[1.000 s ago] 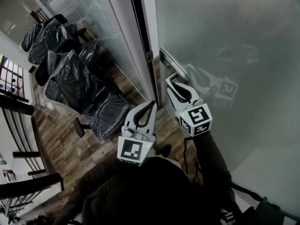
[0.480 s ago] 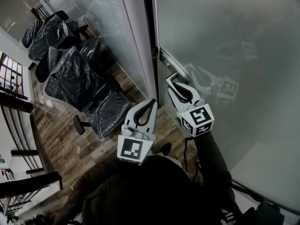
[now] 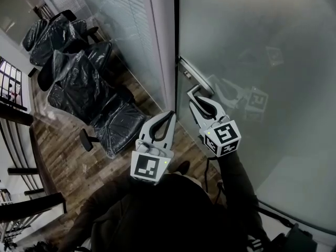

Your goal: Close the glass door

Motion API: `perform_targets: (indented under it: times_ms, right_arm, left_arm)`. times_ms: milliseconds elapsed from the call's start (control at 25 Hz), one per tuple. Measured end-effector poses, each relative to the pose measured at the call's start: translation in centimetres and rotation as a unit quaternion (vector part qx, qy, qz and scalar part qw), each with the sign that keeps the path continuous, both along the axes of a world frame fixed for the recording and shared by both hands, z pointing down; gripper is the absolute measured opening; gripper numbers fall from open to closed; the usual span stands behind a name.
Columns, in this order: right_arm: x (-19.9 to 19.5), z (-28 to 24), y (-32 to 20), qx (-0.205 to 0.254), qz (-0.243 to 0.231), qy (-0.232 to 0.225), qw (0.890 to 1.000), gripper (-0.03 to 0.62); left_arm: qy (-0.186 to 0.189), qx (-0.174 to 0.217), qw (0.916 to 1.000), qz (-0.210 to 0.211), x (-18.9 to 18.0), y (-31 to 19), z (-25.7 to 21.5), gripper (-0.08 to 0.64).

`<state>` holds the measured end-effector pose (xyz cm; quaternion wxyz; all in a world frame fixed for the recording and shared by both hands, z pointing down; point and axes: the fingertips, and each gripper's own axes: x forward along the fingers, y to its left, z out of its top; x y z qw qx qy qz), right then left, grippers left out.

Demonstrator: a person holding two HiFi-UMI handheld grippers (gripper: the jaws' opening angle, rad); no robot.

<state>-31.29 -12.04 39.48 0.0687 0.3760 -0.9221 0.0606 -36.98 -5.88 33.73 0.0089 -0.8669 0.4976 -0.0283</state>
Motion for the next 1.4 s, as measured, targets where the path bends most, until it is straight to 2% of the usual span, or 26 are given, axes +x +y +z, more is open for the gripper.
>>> perform_targets:
  times_ms: [840,920,1120,1240,1400]
  right_arm:
    - [-0.9,-0.3,1.0,-0.009,0.006,0.001,1.0,0.064]
    - [-0.9,-0.2,1.0,-0.007,0.005,0.011,1.0,0.064]
    - [-1.0,-1.3,1.3,0.027,-0.011,0.061,0.998,0.064]
    - [-1.3,-4.5,2.2,0.073,-0.026,0.058,0.995,0.035]
    - [-1.4,-6.0,2.5,0.097,-0.021,0.06,0.993,0.021]
  left_arm:
    - [0.003,0.008,0.9997,0.025,-1.4,0.0,-1.2,-0.003]
    - [0.005,0.012,0.9996,0.027,-1.2,-0.4,-1.4,-0.003]
    - [0.01,0.021,0.9993,0.028,-1.1,-1.7,-2.2,-0.003]
    - [0.013,0.021,0.9994,0.025,-1.2,-2.4,-2.5,-0.003]
    - [0.014,0.028,0.9992,0.026,-1.1,-3.0,-2.8,-0.003]
